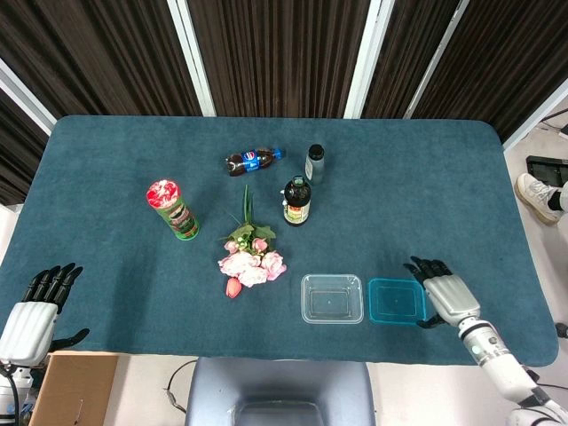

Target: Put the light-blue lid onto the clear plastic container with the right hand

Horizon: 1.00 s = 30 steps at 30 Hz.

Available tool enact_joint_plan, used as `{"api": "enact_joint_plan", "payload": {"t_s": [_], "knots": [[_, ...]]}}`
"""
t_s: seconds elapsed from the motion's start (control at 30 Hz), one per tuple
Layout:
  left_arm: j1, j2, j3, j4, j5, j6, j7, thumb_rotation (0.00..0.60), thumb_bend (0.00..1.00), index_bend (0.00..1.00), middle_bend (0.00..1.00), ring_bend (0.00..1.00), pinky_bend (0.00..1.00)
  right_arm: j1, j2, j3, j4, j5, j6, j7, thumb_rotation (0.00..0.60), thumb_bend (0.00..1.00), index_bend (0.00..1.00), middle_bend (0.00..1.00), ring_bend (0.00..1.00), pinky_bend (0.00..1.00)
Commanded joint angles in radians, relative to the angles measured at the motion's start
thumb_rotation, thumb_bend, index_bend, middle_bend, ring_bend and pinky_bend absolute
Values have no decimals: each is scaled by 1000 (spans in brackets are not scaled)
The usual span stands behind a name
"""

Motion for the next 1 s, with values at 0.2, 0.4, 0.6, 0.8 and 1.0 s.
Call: {"api": "enact_joint_plan", "payload": {"t_s": [0.2,0.4,0.6,0.8,1.0], "knots": [[2,2,2,2,1,4,-9,600,442,0,40,37,95,46,-90,-19,62,50,-55,-30,600,143,163,37,0,3],[3,3,2,2,0,5,-9,600,442,0,40,37,95,70,-123,-27,75,81,-69,-66,600,143,195,61,0,5],[3,3,3,2,0,4,-9,600,442,0,41,37,95,86,-134,-33,81,110,-73,-86,600,143,242,93,0,29],[2,3,4,2,0,4,-8,600,442,0,40,37,95,99,-146,-37,92,136,-72,-101,600,154,266,114,0,44],[1,3,4,2,-1,1,-7,600,442,0,40,37,95,110,-155,-36,105,162,-70,-107,600,173,278,123,4,54]]}}
